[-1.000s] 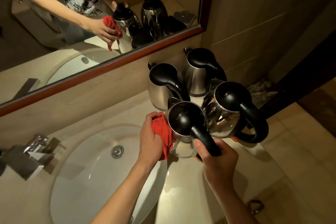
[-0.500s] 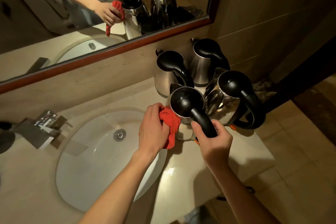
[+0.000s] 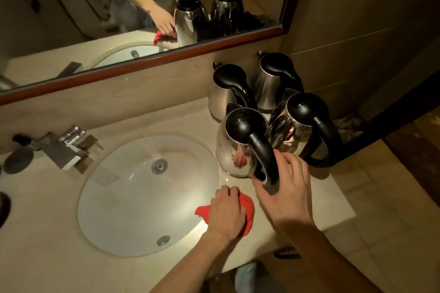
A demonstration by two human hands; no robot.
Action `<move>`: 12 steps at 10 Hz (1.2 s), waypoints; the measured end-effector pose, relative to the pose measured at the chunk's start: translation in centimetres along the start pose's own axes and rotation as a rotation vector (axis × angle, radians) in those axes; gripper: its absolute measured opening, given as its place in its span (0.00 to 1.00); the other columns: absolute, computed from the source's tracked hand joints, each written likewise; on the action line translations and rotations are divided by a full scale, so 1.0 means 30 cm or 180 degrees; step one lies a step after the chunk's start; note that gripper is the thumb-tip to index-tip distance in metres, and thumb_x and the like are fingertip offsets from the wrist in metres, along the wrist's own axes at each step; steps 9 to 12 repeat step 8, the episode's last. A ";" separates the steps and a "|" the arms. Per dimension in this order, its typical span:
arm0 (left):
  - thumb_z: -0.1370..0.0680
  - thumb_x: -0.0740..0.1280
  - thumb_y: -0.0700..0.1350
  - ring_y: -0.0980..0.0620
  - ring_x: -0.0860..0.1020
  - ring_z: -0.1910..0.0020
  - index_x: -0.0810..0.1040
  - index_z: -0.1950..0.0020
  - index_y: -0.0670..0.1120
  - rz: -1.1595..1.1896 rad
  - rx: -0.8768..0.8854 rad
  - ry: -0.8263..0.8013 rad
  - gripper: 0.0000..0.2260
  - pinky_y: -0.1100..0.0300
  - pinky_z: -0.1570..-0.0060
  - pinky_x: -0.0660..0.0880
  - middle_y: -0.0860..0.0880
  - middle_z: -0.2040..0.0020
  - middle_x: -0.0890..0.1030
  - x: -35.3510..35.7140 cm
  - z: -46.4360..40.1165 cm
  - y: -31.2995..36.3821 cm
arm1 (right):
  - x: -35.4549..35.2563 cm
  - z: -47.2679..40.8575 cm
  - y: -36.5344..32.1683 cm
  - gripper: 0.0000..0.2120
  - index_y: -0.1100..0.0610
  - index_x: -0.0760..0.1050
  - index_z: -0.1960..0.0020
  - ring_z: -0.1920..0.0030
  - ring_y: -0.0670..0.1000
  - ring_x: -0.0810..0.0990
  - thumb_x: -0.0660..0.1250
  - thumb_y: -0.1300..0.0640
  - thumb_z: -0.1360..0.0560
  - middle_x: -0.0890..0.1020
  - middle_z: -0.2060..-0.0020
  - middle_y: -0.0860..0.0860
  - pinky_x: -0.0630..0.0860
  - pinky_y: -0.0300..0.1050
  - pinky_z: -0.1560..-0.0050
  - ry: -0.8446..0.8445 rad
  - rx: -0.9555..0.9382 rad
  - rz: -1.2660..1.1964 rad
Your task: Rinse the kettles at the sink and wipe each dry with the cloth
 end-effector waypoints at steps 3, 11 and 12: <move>0.26 0.64 0.62 0.47 0.68 0.39 0.66 0.32 0.55 0.0036 0.0250 -0.0334 0.25 0.50 0.37 0.69 0.49 0.33 0.67 0.055 -0.007 -0.042 | -0.003 -0.008 -0.076 0.31 0.60 0.79 0.32 0.33 0.55 0.73 0.82 0.51 0.32 0.83 0.41 0.56 0.78 0.56 0.36 -0.0272 -0.1134 0.0251; 0.19 0.62 0.52 0.60 0.73 0.51 0.75 0.42 0.53 0.0680 -0.0367 0.1249 0.08 0.66 0.49 0.68 0.56 0.48 0.75 -0.504 0.300 -0.432 | 0.102 -0.056 -0.463 0.20 0.58 0.81 0.48 0.54 0.57 0.82 0.84 0.53 0.35 0.81 0.55 0.52 0.81 0.53 0.52 -0.0455 -0.1674 0.0188; 0.19 0.62 0.52 0.60 0.73 0.51 0.75 0.42 0.53 0.0680 -0.0367 0.1249 0.08 0.66 0.49 0.68 0.56 0.48 0.75 -0.504 0.300 -0.432 | 0.102 -0.056 -0.463 0.20 0.58 0.81 0.48 0.54 0.57 0.82 0.84 0.53 0.35 0.81 0.55 0.52 0.81 0.53 0.52 -0.0455 -0.1674 0.0188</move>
Point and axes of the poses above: each hand's wrist, its own z-axis away from the middle knuckle, its own x-axis out of the palm, y = z × x, the point moved 2 cm from there along -z, towards the middle knuckle
